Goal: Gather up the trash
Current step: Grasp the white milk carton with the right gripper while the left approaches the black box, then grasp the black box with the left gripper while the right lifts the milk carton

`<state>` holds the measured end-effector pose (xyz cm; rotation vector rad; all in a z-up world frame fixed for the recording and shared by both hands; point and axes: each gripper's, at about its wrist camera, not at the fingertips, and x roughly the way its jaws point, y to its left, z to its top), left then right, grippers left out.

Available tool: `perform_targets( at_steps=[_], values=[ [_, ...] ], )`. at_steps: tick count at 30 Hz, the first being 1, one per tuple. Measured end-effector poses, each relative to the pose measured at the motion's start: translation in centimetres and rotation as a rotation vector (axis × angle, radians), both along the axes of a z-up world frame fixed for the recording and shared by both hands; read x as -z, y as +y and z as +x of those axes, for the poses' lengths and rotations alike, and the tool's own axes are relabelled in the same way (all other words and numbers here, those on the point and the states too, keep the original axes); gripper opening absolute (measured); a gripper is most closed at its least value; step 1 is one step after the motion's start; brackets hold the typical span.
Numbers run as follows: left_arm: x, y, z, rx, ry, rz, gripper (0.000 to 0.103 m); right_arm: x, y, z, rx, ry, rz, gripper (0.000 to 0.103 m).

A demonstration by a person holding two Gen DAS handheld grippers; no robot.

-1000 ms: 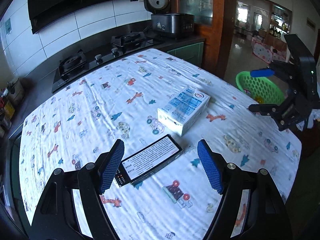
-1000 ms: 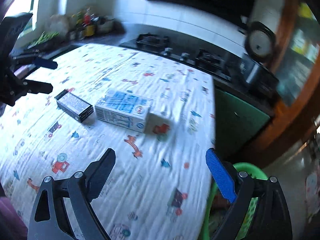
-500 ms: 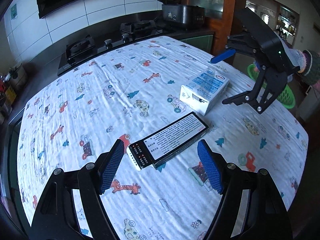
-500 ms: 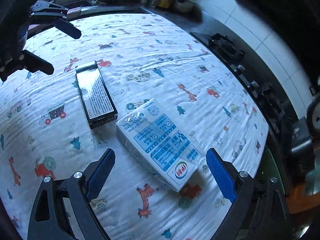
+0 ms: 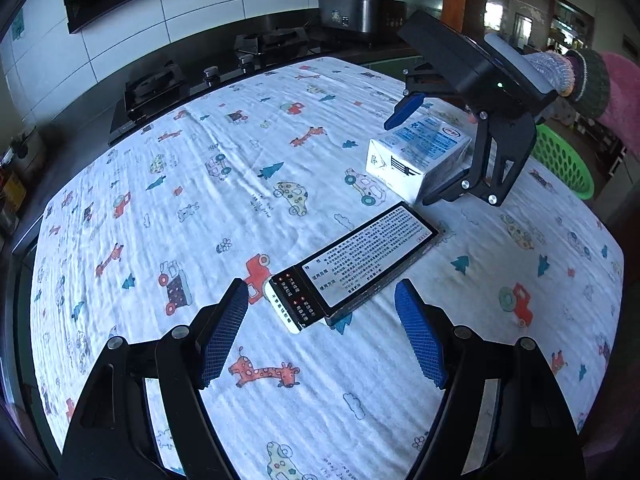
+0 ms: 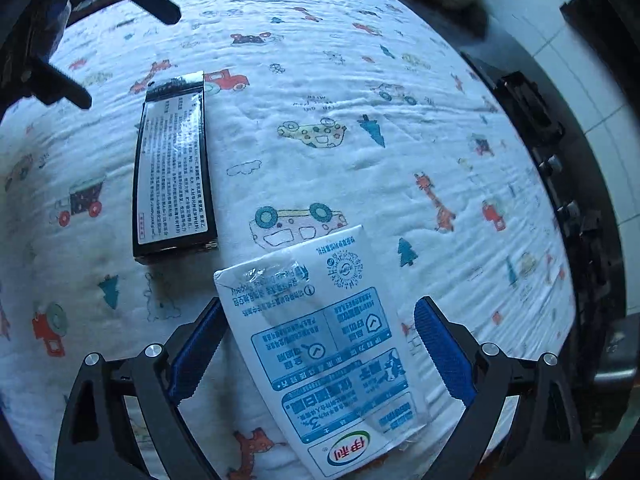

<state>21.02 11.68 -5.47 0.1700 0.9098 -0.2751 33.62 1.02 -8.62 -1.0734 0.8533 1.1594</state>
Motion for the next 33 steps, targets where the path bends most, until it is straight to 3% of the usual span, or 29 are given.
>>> perform_targets(
  at_steps=[3,11,15,21,33],
  values=[
    [0.2,-0.5,0.3,0.055,0.008,0.008,0.075,0.0,-0.7,0.4,0.052,0.045,0.022,0.084],
    [1.1,-2.5,2.6,0.194,0.047,0.05,0.076,-0.8,-3.6,-0.7,0.232,0.04,0.058,0.072],
    [1.6,-3.8,3.7,0.267,0.053,0.098,0.077,-1.2,-5.5,-2.4,0.336,0.017,0.072,0.071],
    [2.4,-4.8,4.7,0.346,0.089,0.107,0.077,-2.5,-8.9,-5.0,0.503,0.024,0.131,0.07],
    [4.1,-5.4,5.8,0.389,0.151,0.114,0.076,-3.7,-12.1,-11.8,0.711,0.015,0.205,0.07]
  ],
)
